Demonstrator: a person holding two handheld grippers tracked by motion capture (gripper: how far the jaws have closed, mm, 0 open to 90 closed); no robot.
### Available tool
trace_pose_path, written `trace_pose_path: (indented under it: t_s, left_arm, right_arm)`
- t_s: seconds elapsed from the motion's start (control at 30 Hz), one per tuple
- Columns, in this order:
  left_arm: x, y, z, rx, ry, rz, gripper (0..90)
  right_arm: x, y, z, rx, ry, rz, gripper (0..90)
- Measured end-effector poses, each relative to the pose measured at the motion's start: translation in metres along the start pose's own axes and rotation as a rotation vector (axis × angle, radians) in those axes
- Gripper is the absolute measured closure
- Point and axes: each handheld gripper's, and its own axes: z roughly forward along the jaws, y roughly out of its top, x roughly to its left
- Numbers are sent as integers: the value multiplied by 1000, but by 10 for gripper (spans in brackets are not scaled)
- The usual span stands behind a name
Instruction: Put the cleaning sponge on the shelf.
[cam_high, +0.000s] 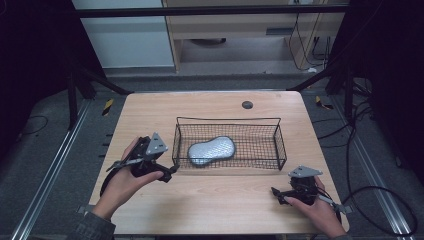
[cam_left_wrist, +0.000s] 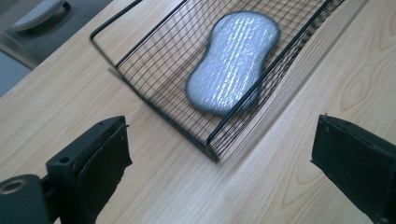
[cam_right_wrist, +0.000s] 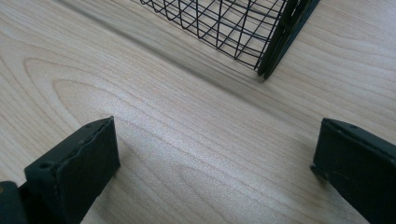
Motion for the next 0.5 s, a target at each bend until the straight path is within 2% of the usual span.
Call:
trace_pose_path:
  t_s: [0.23,0.33,0.37,0.43,0.5]
  left_arm:
    - [14,-28,-3,37,29,-49,34]
    - [20,-39,-1,41,10,-90,35]
    - [23,-46,2,61,20,-99,35]
    - [25,-49,4,71,30,-104,35]
    - [29,-54,7,77,25,-126,36]
  right_arm:
    - [0,0,0,0,0,0,4]
    - [0,0,0,0,0,0,4]
    - [0,0,0,0,-1,0,4]
    - [0,0,0,0,-1,1,4]
    - [0,0,0,0,0,1,4]
